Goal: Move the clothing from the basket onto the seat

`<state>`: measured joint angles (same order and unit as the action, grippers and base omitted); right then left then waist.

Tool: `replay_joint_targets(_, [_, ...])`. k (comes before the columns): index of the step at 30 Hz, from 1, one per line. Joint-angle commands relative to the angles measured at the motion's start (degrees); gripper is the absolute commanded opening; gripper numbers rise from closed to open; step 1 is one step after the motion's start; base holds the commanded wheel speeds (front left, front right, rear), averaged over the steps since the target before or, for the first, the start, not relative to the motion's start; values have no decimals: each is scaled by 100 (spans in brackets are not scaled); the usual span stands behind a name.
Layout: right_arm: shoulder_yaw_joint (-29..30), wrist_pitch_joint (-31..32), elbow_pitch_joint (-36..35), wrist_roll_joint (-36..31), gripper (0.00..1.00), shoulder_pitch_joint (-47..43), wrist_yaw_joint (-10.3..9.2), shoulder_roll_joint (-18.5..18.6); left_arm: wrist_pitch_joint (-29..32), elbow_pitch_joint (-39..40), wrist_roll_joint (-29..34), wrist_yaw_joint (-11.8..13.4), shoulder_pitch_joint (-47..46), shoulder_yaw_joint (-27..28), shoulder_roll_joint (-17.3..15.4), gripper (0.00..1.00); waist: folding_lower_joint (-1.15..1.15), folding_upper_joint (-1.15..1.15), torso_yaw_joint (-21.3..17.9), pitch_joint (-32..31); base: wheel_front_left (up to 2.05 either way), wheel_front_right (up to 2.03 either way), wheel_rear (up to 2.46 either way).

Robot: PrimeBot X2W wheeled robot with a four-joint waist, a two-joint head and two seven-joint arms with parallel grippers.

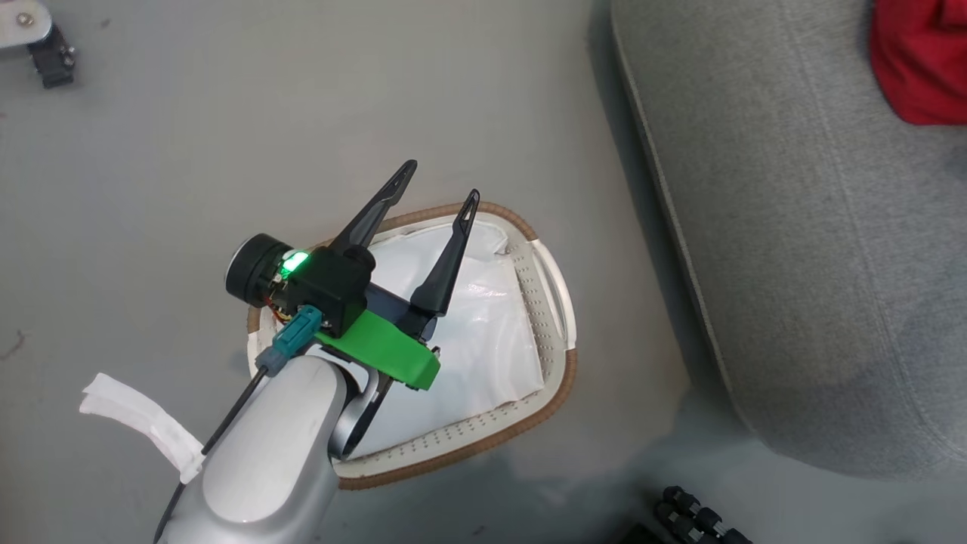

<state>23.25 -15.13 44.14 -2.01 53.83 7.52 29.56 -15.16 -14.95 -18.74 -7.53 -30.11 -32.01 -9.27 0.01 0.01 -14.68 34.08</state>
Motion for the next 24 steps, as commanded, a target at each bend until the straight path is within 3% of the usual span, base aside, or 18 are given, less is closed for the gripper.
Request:
replay_joint_targets(1, [139,-2,146,-50,0,-126,-6,-91,2,31,18,8,-128,30,-18,100,-1,-1,451,416,0,0,0])
replay_joint_targets(5, [630,-2,444,-245,0,-425,-6,-290,2,-5,-7,8,-128,75,16,100,-1,-1,548,363,0,0,0])
replay_joint_targets(6, [751,-2,491,-308,18,-511,-6,-336,2,-24,-16,8,-116,75,28,100,-1,-1,566,312,0,0,0])
replay_joint_targets(7, [836,-1,521,-363,18,-585,-6,-377,2,-36,-26,8,-97,77,47,100,-1,-1,579,256,0,0,0])
replay_joint_targets(8, [946,-2,523,-400,100,-658,-6,-430,2,-49,-43,8,-58,91,71,100,-1,-1,588,187,0,0,0])
replay_joint_targets(14, [1033,-1,149,-619,100,-1149,-6,-746,2,-158,-87,8,237,226,176,100,-1,-1,562,-336,0,0,0])
replay_joint_targets(24, [70,-2,-1244,-114,100,-2429,-6,-1220,2,-311,-136,8,866,585,312,100,-1,-1,529,-1377,0,0,0])
